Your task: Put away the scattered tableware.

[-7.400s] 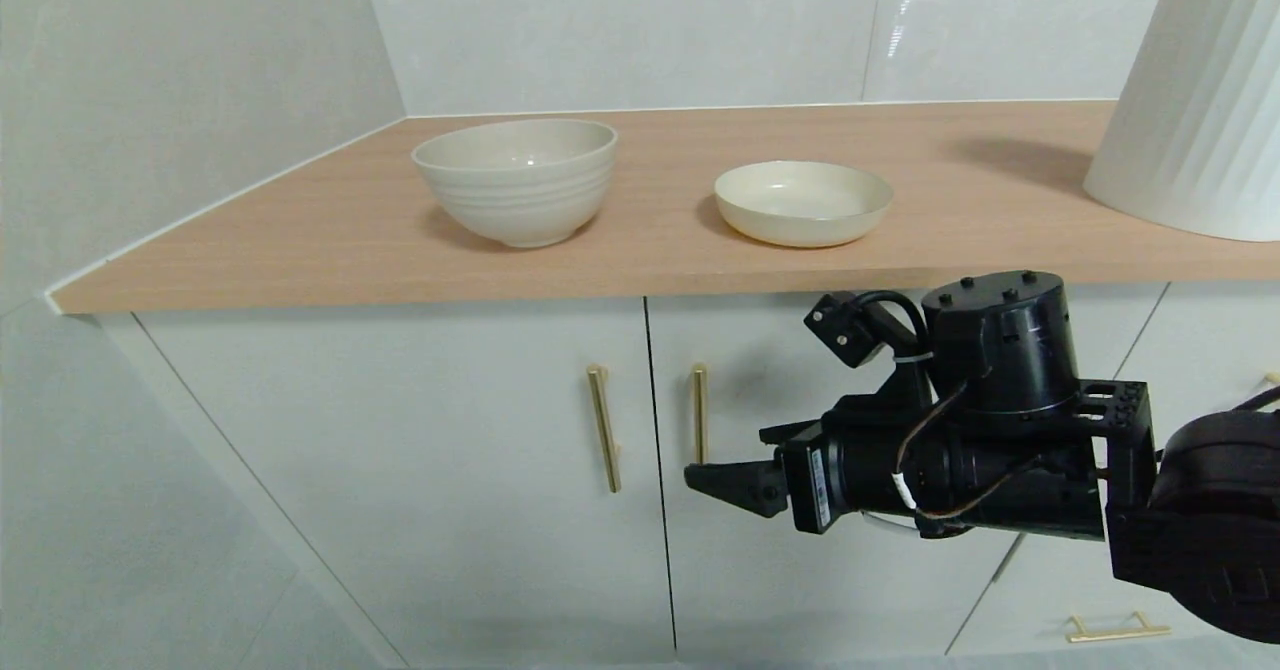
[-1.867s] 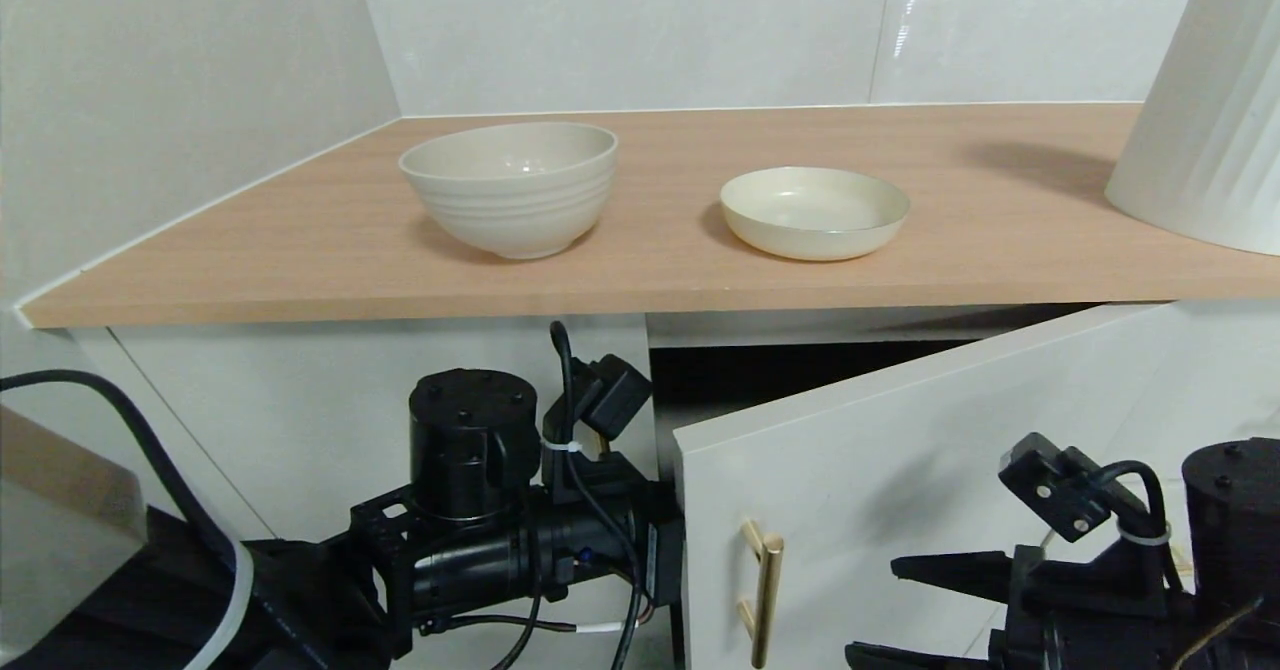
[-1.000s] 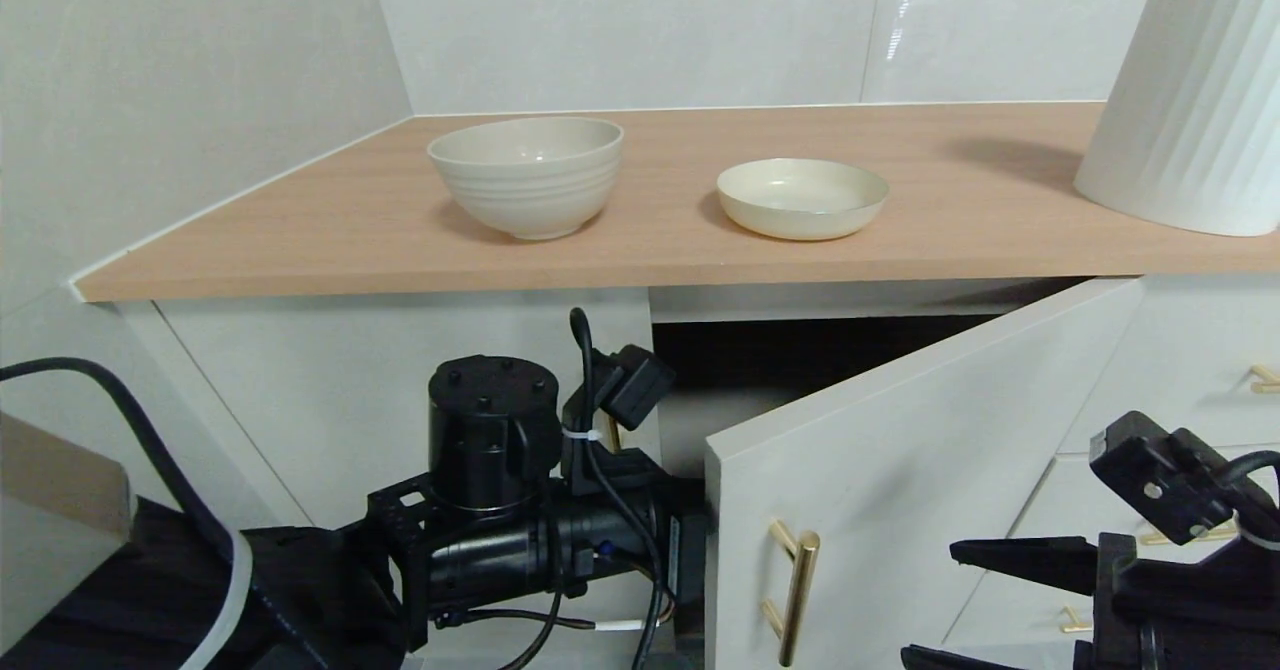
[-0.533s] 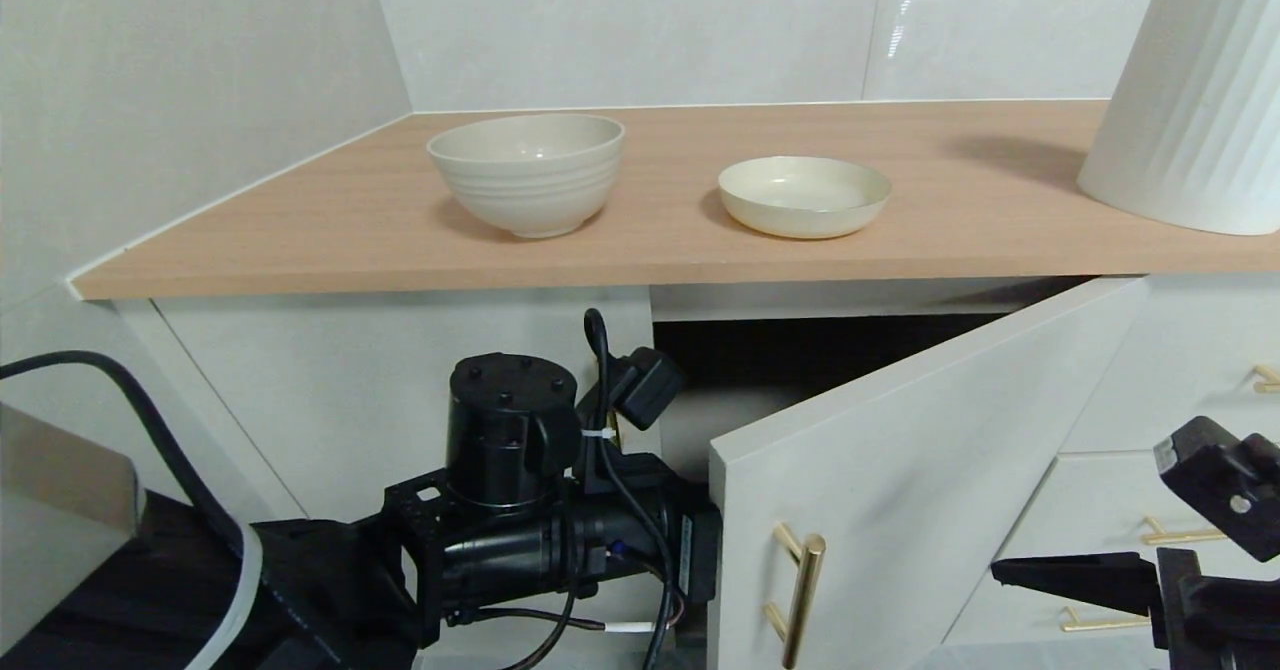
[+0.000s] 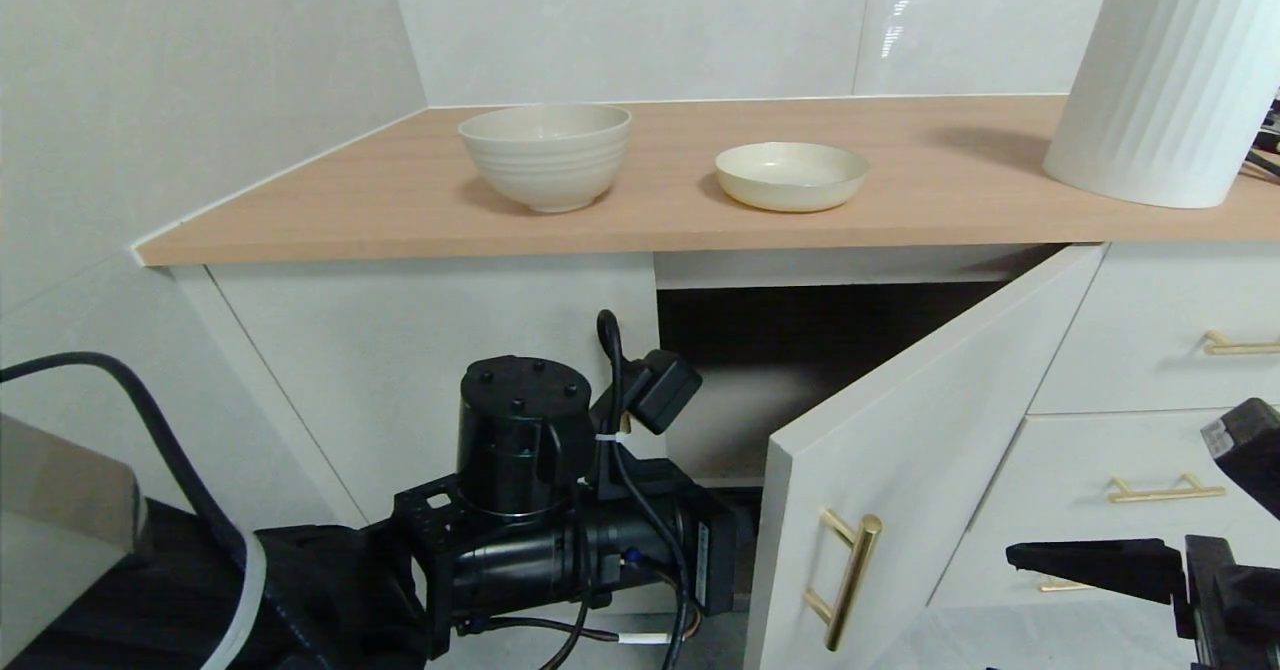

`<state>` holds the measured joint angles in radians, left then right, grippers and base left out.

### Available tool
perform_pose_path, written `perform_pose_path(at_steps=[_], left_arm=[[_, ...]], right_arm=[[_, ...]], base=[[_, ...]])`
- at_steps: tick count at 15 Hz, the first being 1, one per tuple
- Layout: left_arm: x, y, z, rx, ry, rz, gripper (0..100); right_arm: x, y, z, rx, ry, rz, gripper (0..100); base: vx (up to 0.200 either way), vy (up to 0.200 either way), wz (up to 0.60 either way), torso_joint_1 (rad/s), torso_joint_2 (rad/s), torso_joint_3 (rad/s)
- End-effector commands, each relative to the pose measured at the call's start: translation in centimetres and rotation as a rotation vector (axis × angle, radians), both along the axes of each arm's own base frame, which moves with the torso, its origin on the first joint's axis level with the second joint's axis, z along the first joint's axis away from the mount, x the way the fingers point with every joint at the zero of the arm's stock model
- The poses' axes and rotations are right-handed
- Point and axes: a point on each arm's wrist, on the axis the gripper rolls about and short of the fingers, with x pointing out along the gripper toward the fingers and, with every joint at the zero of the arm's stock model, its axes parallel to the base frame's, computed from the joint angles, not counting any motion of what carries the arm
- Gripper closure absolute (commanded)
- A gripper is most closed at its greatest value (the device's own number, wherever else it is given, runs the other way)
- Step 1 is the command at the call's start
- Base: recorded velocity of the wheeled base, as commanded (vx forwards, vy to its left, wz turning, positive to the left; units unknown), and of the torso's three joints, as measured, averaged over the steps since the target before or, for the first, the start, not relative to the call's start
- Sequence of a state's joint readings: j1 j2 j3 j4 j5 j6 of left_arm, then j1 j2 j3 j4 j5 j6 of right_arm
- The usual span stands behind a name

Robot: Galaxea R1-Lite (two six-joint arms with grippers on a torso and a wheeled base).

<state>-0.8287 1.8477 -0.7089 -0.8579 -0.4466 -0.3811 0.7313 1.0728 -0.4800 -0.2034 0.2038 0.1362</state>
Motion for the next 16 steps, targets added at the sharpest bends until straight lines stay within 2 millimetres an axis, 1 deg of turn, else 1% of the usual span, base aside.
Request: perform_pose_path(at_steps=[1, 3, 4, 6, 9, 12, 16], left_arm=[[-0.1, -0.4, -0.2, 0.003, 0.003, -0.012, 100], [-0.1, -0.4, -0.2, 0.004, 0.004, -0.010, 100], [0.0, -0.4, -0.3, 0.005, 0.005, -0.010, 100], [0.8, -1.2, -0.5, 0.001, 0.004, -0.003, 100], [1.6, -2.0, -0.7, 0.013, 0.015, 0.000, 100], [1.8, -2.3, -0.8, 0.028, 0.028, 0.000, 100], [1.9, -2.2, -0.9, 0.033, 0.032, 0.003, 100]], right_arm=[[-0.2, -0.1, 0.2, 0.008, -0.012, 0.002, 0], [-0.2, -0.1, 0.2, 0.008, -0.012, 0.002, 0], [-0.2, -0.1, 0.2, 0.008, -0.012, 0.002, 0], [-0.1, -0.1, 0.2, 0.007, -0.011, 0.002, 0], [-0.2, -0.1, 0.2, 0.010, -0.012, 0.006, 0], [-0.3, -0.2, 0.3, 0.014, -0.017, 0.010, 0], [-0.5, -0.3, 0.5, 0.022, -0.026, 0.014, 0]], base=[[0.000, 0.000, 0.00, 0.000, 0.00, 0.000], [0.000, 0.000, 0.00, 0.000, 0.00, 0.000], [-0.200, 0.000, 0.00, 0.002, 0.00, 0.002], [-0.200, 0.000, 0.00, 0.005, 0.00, 0.005], [0.000, 0.000, 0.00, 0.000, 0.00, 0.000], [0.000, 0.000, 0.00, 0.000, 0.00, 0.000], [0.000, 0.000, 0.00, 0.000, 0.00, 0.000]])
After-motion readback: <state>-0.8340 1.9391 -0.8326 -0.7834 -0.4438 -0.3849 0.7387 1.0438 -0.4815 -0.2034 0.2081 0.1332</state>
